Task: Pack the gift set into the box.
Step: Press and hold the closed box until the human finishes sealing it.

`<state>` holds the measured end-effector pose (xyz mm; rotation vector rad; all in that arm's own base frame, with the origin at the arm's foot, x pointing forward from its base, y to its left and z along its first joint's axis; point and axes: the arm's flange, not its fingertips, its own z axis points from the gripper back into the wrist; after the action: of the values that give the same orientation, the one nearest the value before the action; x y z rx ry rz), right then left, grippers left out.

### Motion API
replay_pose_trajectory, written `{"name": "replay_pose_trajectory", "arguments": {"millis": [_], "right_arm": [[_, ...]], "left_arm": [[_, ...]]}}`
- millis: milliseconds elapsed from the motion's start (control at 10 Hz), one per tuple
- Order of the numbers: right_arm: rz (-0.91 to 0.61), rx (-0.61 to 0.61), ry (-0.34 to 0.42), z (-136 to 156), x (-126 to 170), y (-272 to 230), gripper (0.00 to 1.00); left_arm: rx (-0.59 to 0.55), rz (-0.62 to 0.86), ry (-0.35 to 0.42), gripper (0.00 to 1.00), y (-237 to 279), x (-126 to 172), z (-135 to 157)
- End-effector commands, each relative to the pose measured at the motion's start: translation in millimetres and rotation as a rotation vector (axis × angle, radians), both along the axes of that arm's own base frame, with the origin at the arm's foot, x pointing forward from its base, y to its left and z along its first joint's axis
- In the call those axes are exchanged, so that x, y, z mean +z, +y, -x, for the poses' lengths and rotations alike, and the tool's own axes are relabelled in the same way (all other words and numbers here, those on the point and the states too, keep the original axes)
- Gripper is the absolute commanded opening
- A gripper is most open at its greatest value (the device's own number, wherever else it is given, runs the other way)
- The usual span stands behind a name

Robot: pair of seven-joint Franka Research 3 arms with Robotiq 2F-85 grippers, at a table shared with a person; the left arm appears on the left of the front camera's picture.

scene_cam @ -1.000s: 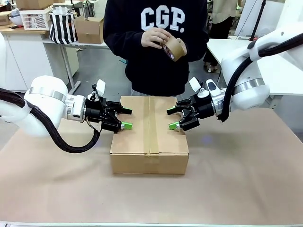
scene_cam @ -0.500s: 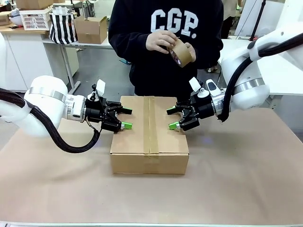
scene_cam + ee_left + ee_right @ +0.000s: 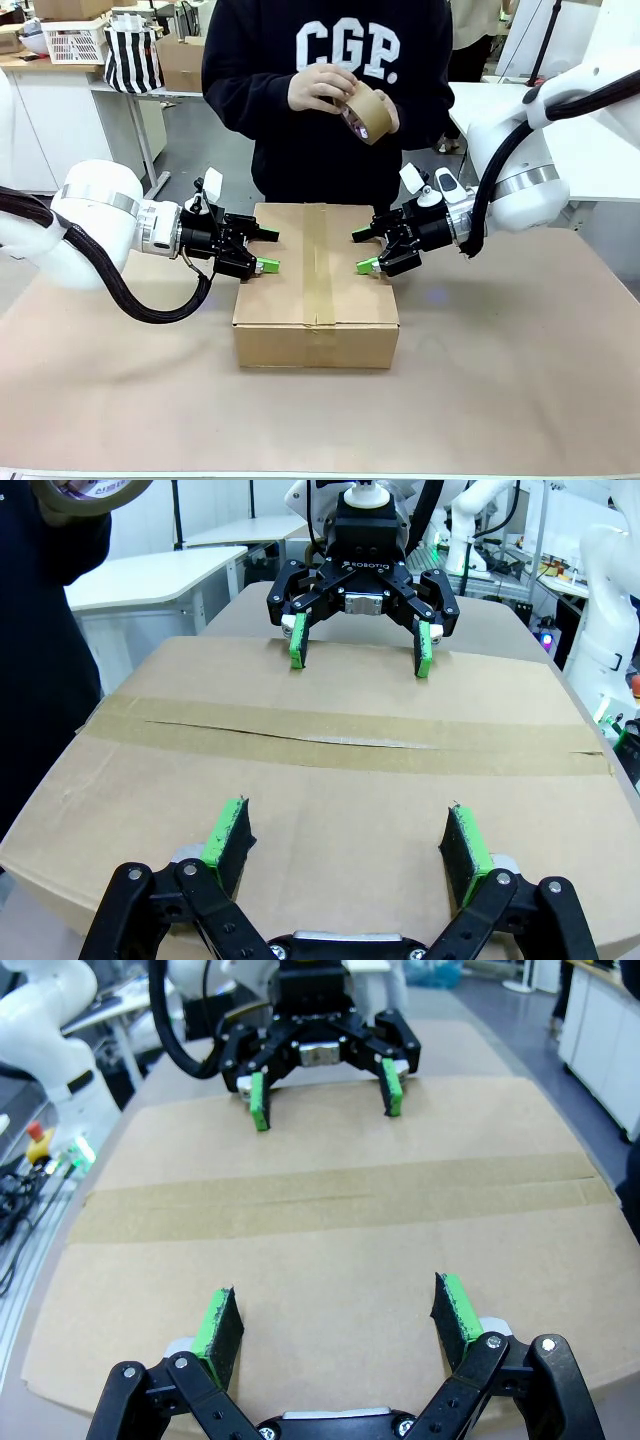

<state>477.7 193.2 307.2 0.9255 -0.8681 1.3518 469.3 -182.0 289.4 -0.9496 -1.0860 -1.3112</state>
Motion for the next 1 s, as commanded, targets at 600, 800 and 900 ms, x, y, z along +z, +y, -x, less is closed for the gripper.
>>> {"name": "replay_pose_trajectory", "arguments": {"millis": [600,800,900], "right_arm": [[0.005,-0.003,0.001,0.2,-2.0,0.4,1.00],[0.005,-0.003,0.001,0.2,-2.0,0.4,1.00],[0.005,-0.003,0.001,0.2,-2.0,0.4,1.00]], "left_arm": [[0.001,-0.008,-0.012,1.00,2.9,-3.7,3.3],[0.001,-0.008,-0.012,1.00,2.9,-3.7,3.3],[0.001,-0.008,-0.012,1.00,2.9,-3.7,3.3]]}}
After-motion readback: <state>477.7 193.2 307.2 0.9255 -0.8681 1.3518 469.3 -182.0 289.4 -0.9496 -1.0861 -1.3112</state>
